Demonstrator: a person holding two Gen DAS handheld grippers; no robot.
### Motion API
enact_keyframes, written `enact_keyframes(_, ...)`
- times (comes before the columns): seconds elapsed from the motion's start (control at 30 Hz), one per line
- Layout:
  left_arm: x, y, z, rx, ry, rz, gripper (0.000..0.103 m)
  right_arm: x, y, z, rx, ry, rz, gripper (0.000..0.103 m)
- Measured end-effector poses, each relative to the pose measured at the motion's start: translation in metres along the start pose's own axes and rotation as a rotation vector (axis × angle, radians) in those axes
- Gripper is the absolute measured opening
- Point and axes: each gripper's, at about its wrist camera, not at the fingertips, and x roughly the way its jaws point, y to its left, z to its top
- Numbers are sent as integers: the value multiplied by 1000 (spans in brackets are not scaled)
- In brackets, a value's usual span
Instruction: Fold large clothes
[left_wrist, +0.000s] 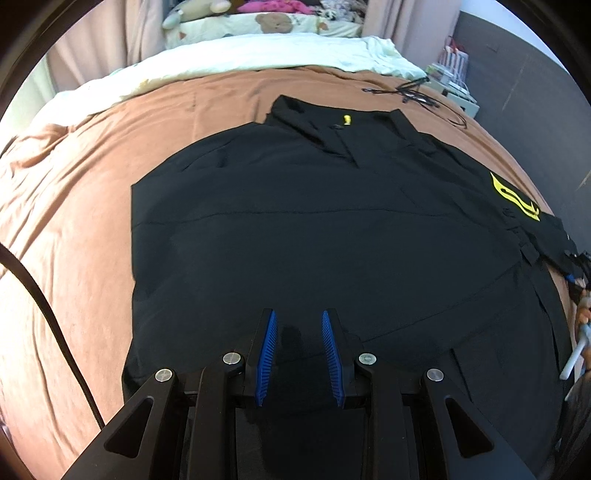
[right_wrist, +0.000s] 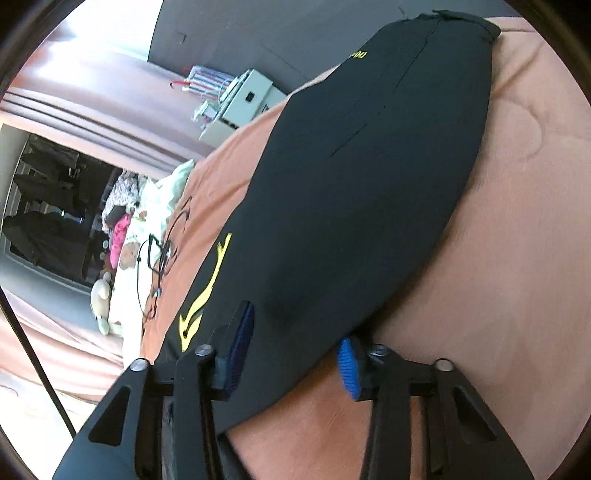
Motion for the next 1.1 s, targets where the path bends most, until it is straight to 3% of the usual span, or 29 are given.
enact_keyframes(0.13,1,-3,2,19,-2,9,28,-5,-6,5,-26,-52,-7,7)
enact_keyframes(0.23,5,-1,3,8,1,11,28,-14,0,1,-55,-64,25,2)
enact_keyframes(0.53,0,0,-2,-26,8,-10,28,-48,78,-39,-219,-113,192,0)
enact_keyframes(1.1,-71,17,-23,-41,-47,-1,28,-76,219,-186,-449,78,522,0)
